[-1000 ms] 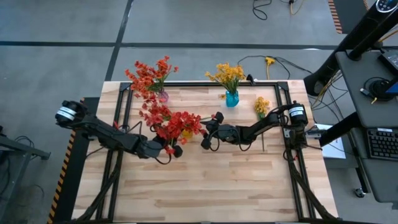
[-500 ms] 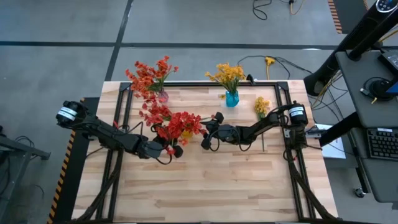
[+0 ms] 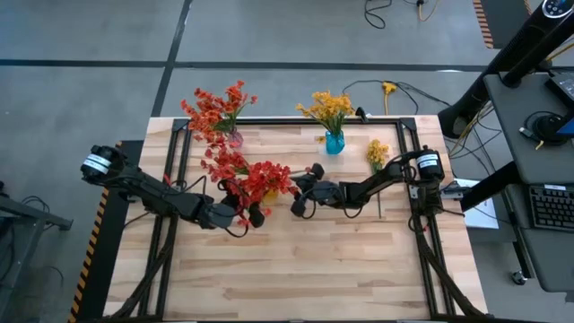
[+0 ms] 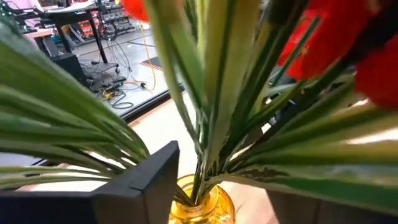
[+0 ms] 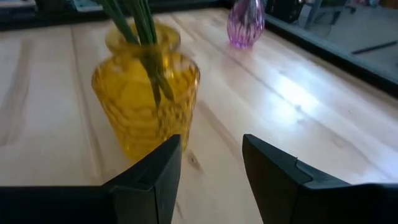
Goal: Sort flowers into vase by color
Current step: Put the red flower into the yellow vase, then put the yellow flower into the blue vase
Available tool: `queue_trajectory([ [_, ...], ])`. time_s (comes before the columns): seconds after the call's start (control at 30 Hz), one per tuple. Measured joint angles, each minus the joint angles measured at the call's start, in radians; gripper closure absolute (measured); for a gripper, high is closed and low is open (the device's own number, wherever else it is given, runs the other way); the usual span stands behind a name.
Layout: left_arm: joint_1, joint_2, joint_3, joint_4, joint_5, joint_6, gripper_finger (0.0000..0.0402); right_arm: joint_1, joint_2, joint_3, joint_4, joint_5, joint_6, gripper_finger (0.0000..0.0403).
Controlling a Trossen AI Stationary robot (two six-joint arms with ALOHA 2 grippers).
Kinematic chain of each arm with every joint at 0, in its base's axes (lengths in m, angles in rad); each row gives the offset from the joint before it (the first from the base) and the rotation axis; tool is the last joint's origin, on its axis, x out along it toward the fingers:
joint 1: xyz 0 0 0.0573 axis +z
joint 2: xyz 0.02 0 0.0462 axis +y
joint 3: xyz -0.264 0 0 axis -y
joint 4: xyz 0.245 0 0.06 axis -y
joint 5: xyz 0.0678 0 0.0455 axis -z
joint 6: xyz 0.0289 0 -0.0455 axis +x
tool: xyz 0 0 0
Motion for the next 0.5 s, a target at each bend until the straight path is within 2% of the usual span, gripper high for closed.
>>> queue_trajectory([
  [0.1, -0.013, -0.001, 0.023, -0.068, 0.001, -0.006, 0.0174, 0.003, 0.0, 0.0, -0.041, 0.0, 0.03, 0.0239],
  [0.2, -0.032, -0.001, 0.061, -0.215, 0.001, -0.055, 0.0152, 0.006, -0.004, -0.001, -0.063, 0.002, 0.032, 0.0239],
  [0.5, -0.085, -0.002, 0.241, -0.858, -0.001, -0.339, 0.0129, 0.011, -0.046, -0.001, -0.116, 0.002, 0.043, 0.0239],
])
